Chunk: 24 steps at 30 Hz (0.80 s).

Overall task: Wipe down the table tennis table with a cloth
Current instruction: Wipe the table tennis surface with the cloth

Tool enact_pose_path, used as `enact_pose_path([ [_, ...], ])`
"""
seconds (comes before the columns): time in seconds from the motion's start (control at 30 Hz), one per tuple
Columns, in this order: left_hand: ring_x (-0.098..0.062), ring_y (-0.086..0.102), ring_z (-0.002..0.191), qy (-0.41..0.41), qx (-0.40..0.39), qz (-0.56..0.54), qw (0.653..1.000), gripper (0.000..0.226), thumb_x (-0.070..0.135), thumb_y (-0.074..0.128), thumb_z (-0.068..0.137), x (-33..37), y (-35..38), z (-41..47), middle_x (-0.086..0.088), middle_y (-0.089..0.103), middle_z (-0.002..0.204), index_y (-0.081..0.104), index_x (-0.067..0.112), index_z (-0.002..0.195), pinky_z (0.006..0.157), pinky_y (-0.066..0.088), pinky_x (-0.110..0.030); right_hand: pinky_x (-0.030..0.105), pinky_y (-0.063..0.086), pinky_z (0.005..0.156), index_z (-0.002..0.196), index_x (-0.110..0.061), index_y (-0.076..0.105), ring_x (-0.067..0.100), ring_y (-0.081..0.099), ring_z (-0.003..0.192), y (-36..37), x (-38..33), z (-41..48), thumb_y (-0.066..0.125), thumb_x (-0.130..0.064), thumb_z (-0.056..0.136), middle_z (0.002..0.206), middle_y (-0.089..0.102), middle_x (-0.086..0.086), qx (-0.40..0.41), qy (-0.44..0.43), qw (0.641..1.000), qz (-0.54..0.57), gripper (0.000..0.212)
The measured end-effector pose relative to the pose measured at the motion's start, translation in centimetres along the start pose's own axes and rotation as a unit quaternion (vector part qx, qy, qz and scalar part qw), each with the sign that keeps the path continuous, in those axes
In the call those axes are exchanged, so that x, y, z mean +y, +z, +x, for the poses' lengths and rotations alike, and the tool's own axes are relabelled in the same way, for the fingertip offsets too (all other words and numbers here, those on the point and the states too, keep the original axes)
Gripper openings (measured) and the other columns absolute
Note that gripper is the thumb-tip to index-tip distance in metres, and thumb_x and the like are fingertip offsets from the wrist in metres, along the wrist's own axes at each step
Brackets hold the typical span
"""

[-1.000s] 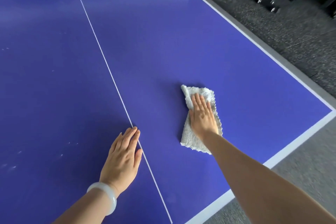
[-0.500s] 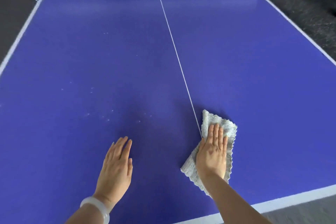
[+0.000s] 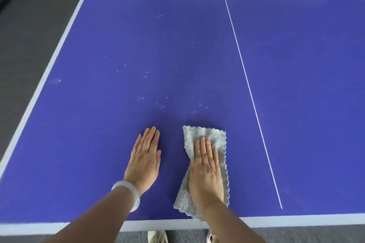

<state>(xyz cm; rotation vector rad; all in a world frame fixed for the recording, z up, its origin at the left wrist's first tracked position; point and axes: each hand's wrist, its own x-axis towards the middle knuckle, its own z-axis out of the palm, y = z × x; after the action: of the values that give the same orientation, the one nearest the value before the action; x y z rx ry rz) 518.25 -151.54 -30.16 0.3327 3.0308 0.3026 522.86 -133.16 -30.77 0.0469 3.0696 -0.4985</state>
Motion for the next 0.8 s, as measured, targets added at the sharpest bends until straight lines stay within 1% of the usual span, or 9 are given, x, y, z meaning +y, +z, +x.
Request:
enact_pose_path([
  [0.13, -0.024, 0.024, 0.148, 0.062, -0.016, -0.027, 0.998, 0.050, 0.025, 0.033, 0.104, -2.6, -1.0, -0.5, -0.007, 0.026, 0.159, 0.034, 0.006, 0.150, 0.122, 0.011, -0.035, 0.030, -0.007, 0.122, 0.156, -0.009, 0.018, 0.023, 0.004, 0.153, -1.9, 5.9, 1.0, 0.044, -0.009, 0.099, 0.164, 0.007, 0.003, -0.030, -0.086, 0.994, -0.056, 0.062],
  [0.23, -0.030, 0.037, 0.142, 0.024, 0.003, 0.009, 1.000, 0.055, 0.029, 0.025, 0.100, -6.2, -2.0, -2.7, -0.014, 0.040, 0.152, 0.046, 0.003, 0.143, 0.119, 0.022, -0.042, 0.029, -0.002, 0.125, 0.156, -0.009, 0.022, 0.016, 0.005, 0.153, -3.3, 9.1, 0.9, 0.035, -0.014, 0.104, 0.164, 0.013, 0.002, 0.020, 0.054, 0.998, -0.019, 0.054],
  [0.37, -0.028, 0.028, 0.146, -0.016, 0.010, 0.016, 1.000, 0.058, 0.031, 0.019, 0.100, -8.3, -1.5, -5.3, -0.012, 0.030, 0.158, 0.034, 0.006, 0.150, 0.120, 0.020, -0.044, 0.040, 0.003, 0.126, 0.156, -0.003, 0.009, 0.020, -0.003, 0.153, -0.8, 2.8, -0.6, 0.016, -0.016, 0.105, 0.165, 0.006, 0.009, 0.081, 0.164, 0.983, -0.011, 0.053],
  [0.43, -0.029, 0.027, 0.147, -0.019, 0.015, 0.024, 0.999, 0.058, 0.028, 0.018, 0.099, -8.0, -1.1, -5.2, -0.012, 0.028, 0.158, 0.033, 0.005, 0.151, 0.120, 0.022, -0.047, 0.040, 0.000, 0.126, 0.156, -0.003, 0.005, 0.024, -0.007, 0.153, 1.1, -2.9, -2.2, 0.026, -0.009, 0.103, 0.165, 0.002, 0.011, 0.077, 0.100, 0.992, -0.010, 0.057],
  [0.5, -0.030, 0.026, 0.147, -0.025, 0.017, 0.031, 0.999, 0.058, 0.026, 0.019, 0.098, -7.7, -0.8, -5.2, -0.013, 0.028, 0.158, 0.034, 0.003, 0.150, 0.119, 0.023, -0.049, 0.040, 0.007, 0.123, 0.155, -0.003, 0.019, 0.026, 0.008, 0.152, 3.5, -8.1, -3.9, 0.035, -0.006, 0.097, 0.164, 0.015, 0.012, 0.070, -0.012, 0.997, -0.017, 0.061],
  [0.57, -0.029, 0.024, 0.148, -0.020, 0.021, 0.031, 0.999, 0.058, 0.025, 0.020, 0.098, -8.0, -0.5, -5.3, -0.013, 0.028, 0.158, 0.035, 0.002, 0.149, 0.120, 0.021, -0.049, 0.041, 0.017, 0.123, 0.152, -0.005, 0.032, 0.024, 0.022, 0.150, 4.1, -10.1, -4.8, 0.030, -0.018, 0.095, 0.161, 0.027, 0.010, 0.036, -0.130, 0.990, -0.036, 0.059],
  [0.67, -0.027, 0.019, 0.149, -0.026, 0.025, 0.025, 0.999, 0.058, 0.027, 0.018, 0.099, -8.3, -0.5, -5.4, -0.011, 0.025, 0.160, 0.032, 0.005, 0.151, 0.121, 0.017, -0.046, 0.041, 0.008, 0.126, 0.157, -0.008, 0.013, 0.024, 0.001, 0.154, 1.8, -5.4, -4.8, 0.015, -0.027, 0.103, 0.166, 0.006, 0.008, -0.049, -0.224, 0.969, -0.094, 0.058],
  [0.73, -0.026, 0.019, 0.150, -0.030, 0.022, 0.025, 0.999, 0.059, 0.028, 0.015, 0.099, -8.0, -0.6, -5.3, -0.010, 0.024, 0.160, 0.030, 0.006, 0.152, 0.122, 0.017, -0.046, 0.039, 0.009, 0.124, 0.156, -0.008, 0.019, 0.023, 0.008, 0.153, 0.1, 0.0, -4.1, 0.017, -0.027, 0.103, 0.165, 0.013, 0.007, -0.012, -0.152, 0.985, -0.085, 0.057],
  [0.8, -0.025, 0.017, 0.150, -0.032, 0.019, 0.022, 0.999, 0.060, 0.029, 0.014, 0.099, -8.0, -0.6, -5.3, -0.009, 0.022, 0.161, 0.028, 0.008, 0.153, 0.122, 0.016, -0.045, 0.043, 0.014, 0.123, 0.154, -0.004, 0.028, 0.025, 0.016, 0.152, -1.9, 5.2, -3.1, 0.022, -0.028, 0.101, 0.162, 0.024, 0.010, 0.027, 0.012, 0.998, -0.055, 0.058],
])
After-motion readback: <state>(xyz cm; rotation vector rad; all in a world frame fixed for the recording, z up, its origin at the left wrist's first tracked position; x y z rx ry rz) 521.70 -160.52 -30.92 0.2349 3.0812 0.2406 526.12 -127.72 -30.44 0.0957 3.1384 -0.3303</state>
